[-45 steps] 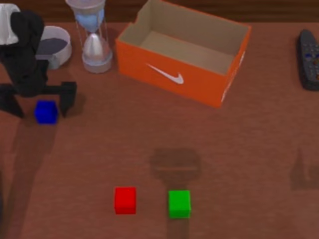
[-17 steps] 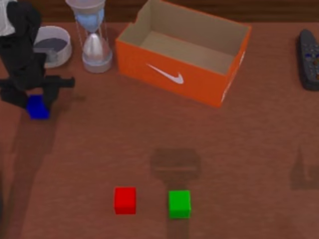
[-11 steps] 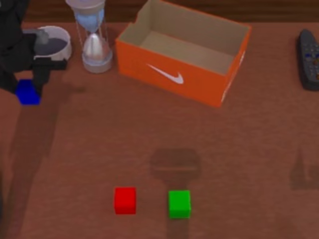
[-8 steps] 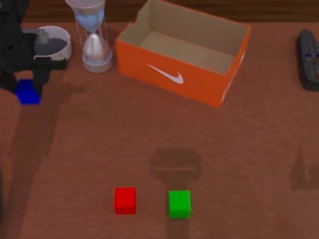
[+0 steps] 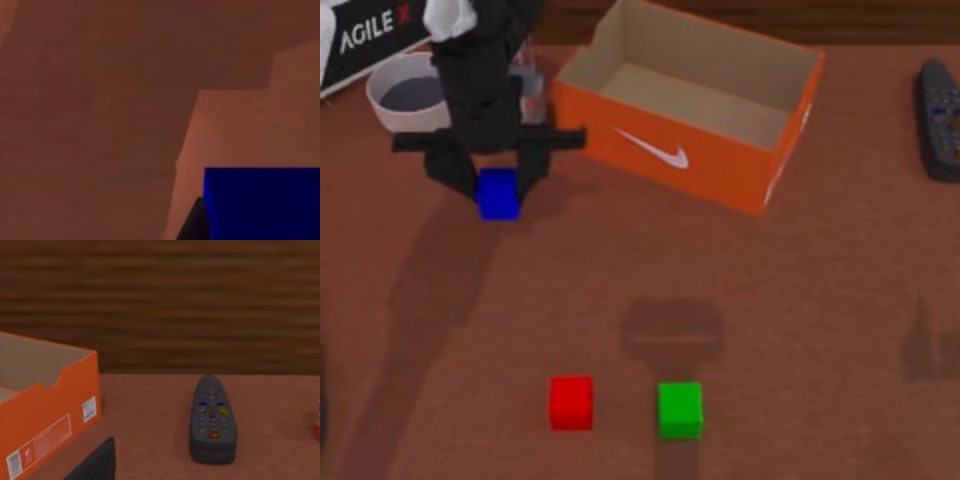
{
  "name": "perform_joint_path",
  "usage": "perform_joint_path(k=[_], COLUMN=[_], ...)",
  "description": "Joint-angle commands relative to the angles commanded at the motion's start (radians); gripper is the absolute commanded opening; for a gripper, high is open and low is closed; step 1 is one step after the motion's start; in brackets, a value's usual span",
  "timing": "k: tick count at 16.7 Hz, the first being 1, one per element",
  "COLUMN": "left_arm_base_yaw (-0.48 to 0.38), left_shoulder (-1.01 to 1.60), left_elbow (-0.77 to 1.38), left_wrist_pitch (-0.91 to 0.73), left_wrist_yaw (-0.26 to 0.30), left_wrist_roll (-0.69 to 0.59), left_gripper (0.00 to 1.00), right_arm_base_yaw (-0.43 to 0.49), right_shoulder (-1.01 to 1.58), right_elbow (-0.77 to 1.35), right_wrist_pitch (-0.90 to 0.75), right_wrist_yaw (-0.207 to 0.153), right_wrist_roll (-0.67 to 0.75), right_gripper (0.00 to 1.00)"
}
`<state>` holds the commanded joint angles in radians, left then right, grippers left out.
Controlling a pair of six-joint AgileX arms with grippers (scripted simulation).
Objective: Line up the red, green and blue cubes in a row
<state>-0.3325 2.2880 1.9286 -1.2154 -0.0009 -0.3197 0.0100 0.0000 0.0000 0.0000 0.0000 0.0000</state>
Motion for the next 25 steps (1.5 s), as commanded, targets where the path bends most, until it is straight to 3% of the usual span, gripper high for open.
perform_joint_path(k=[6, 10, 12, 18, 25], left_arm_base_yaw=[-0.453, -0.656, -0.696, -0.699, -0.699], left_shoulder=[0.014, -0.003, -0.01, -0.005, 0.037], left_elbow=[0.046, 0.06, 0.062, 0.044, -0.129], left_wrist_pitch=[-0.052, -0.062, -0.063, -0.045, 0.178], left_wrist_yaw=[-0.001, -0.006, -0.009, -0.008, -0.009], left_wrist_roll=[-0.453, -0.657, -0.697, -0.696, -0.699], left_gripper=[0.0, 0.0, 0.0, 0.0, 0.0], right_arm_base_yaw=[0.0, 0.0, 0.0, 0.0, 0.0], right_shoulder=[0.0, 0.0, 0.0, 0.0, 0.0], right_elbow=[0.0, 0.0, 0.0, 0.0, 0.0], right_wrist_pitch=[0.0, 0.0, 0.0, 0.0, 0.0], right_wrist_yaw=[0.0, 0.0, 0.0, 0.0, 0.0], right_wrist_roll=[0.0, 0.0, 0.0, 0.0, 0.0], right_gripper=[1.0, 1.0, 1.0, 1.0, 1.0])
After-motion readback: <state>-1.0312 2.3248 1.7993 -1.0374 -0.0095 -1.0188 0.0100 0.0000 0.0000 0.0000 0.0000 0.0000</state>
